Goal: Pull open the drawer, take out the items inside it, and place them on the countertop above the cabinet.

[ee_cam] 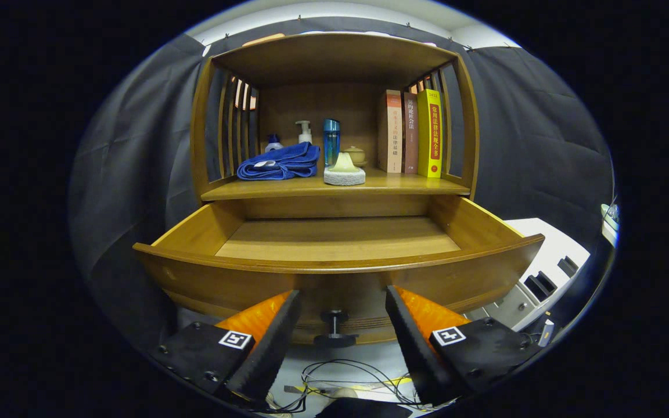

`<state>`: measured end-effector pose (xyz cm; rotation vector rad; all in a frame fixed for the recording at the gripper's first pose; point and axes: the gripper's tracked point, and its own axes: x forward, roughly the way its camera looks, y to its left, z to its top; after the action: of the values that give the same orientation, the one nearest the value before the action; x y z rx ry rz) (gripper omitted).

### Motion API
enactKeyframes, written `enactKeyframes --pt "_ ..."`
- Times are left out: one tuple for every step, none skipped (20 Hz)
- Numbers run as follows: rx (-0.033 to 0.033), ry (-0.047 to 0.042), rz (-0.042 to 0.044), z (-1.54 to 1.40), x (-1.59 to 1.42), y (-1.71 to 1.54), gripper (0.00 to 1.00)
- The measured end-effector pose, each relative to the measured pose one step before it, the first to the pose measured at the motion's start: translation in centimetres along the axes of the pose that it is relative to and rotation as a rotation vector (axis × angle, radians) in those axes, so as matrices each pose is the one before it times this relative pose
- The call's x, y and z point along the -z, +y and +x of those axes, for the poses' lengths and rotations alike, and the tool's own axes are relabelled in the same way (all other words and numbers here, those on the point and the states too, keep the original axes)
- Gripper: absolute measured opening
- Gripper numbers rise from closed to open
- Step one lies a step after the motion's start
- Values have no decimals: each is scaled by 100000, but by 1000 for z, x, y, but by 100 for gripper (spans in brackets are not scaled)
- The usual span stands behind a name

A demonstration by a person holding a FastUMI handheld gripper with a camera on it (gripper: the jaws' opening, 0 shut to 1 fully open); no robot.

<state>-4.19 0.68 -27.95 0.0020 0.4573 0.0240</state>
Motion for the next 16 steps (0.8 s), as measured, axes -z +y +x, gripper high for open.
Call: enactKeyframes --pt "-5 182 -143 196 -48 8 97" --pt "-7 41 -47 211 -83 -30 97" --pt "-56 72 74 233 -108 8 97" --pt "9 6 89 337 -114 -26 97" --pt "11 110 140 261 -96 22 97" --pt "58 -124 140 400 -133 -19 97" --pt "-57 107 -35 402 -124 20 97" --pt "-65 -26 2 465 -126 2 97" --pt "-88 3 -5 373 -165 -54 97" --pt "-62 -137 172 481 -124 5 97" --pt "-124 -793 37 375 -382 -9 97" --pt "-191 -795 -204 398 -448 7 97" --pt "-33 -1240 -189 578 -473 -13 97" --pt "-61 1395 -459 378 149 -7 97" --pt "244 -912 342 547 -332 21 97" --pt "-87 655 -32 -35 605 30 98"
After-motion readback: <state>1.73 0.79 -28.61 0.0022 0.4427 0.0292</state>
